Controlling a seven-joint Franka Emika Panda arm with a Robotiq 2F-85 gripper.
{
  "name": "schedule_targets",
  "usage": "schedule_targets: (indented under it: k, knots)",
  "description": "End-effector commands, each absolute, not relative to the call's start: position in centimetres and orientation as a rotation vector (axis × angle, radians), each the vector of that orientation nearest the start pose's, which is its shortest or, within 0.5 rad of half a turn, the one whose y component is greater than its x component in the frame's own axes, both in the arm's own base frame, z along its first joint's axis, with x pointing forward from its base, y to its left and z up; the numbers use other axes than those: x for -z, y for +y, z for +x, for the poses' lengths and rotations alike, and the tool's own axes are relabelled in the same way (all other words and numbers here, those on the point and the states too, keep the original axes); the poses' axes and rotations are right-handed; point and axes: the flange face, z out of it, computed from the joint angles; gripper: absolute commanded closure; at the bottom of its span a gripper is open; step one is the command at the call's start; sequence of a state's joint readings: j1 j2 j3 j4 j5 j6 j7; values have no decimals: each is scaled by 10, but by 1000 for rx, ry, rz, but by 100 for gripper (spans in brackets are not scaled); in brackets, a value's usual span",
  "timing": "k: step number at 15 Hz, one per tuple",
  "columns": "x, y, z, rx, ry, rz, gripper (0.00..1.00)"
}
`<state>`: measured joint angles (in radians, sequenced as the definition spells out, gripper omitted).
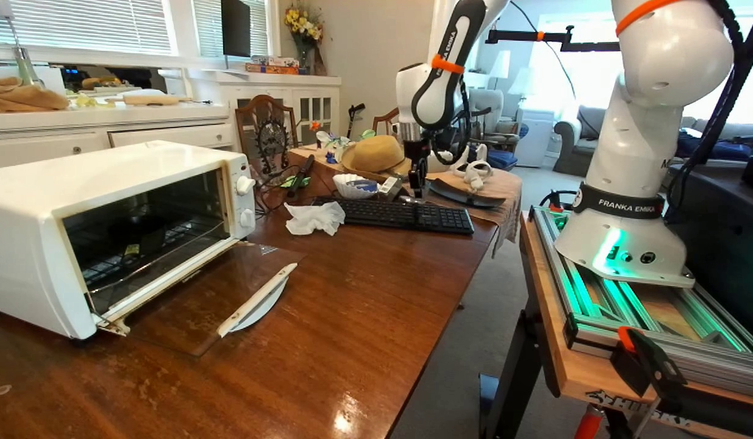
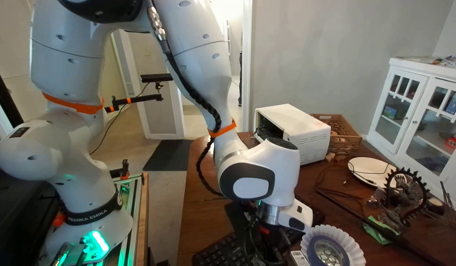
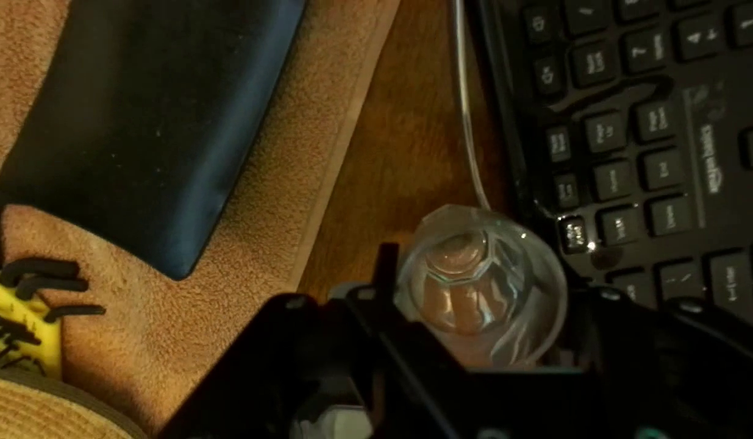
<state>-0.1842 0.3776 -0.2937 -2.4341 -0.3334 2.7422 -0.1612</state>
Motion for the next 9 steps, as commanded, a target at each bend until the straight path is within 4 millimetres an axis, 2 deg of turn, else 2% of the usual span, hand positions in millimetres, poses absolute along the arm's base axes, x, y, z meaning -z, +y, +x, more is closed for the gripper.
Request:
schedule_targets:
  k: [1,6,9]
  knots:
    - [-173,-184,406,-164,-171,-3395,70]
    - [-197,-136,410,-59,-528,-3382,70]
    - [-207,-105,423,11,-681,-3313,70]
